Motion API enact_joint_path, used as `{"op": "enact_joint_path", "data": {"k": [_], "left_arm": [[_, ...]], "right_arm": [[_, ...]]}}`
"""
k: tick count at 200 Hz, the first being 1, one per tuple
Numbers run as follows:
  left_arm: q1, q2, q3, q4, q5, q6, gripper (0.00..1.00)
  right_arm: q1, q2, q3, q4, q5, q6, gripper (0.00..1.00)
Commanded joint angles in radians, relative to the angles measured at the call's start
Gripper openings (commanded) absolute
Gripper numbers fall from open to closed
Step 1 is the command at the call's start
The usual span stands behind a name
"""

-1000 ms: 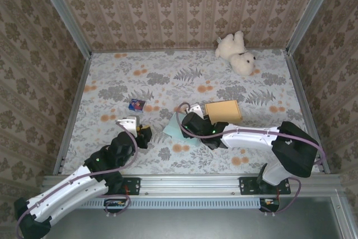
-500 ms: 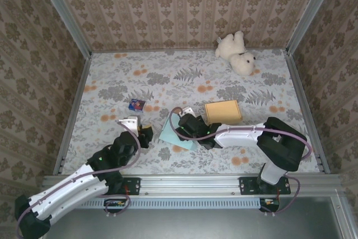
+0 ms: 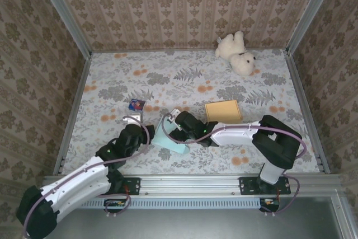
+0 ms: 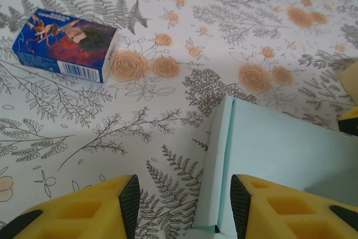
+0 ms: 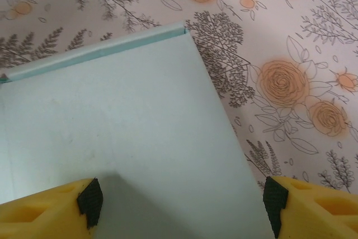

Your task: Fold the paper box

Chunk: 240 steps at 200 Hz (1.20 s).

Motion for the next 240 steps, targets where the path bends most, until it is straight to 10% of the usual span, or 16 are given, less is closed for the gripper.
{"op": "enact_joint_path", "data": {"k": [1, 74, 240], "left_arm": [[0.020, 0.032, -0.016, 0.090, 0.071, -0.013, 0.49], [0.025, 0.033, -0.045, 0.130, 0.058, 0.002, 0.49], [0.025, -0.077, -0.051, -0.085, 0.067, -0.159, 0.58]], "right_arm": [[0.005, -0.075, -0.027, 0.024, -0.042, 0.057, 0.79], [0.008, -0.228, -0.159, -0.073, 0.186, 0.618, 0.80], [0.014, -0.068, -0.204, 0.053, 0.147, 0.716, 0.75]]}}
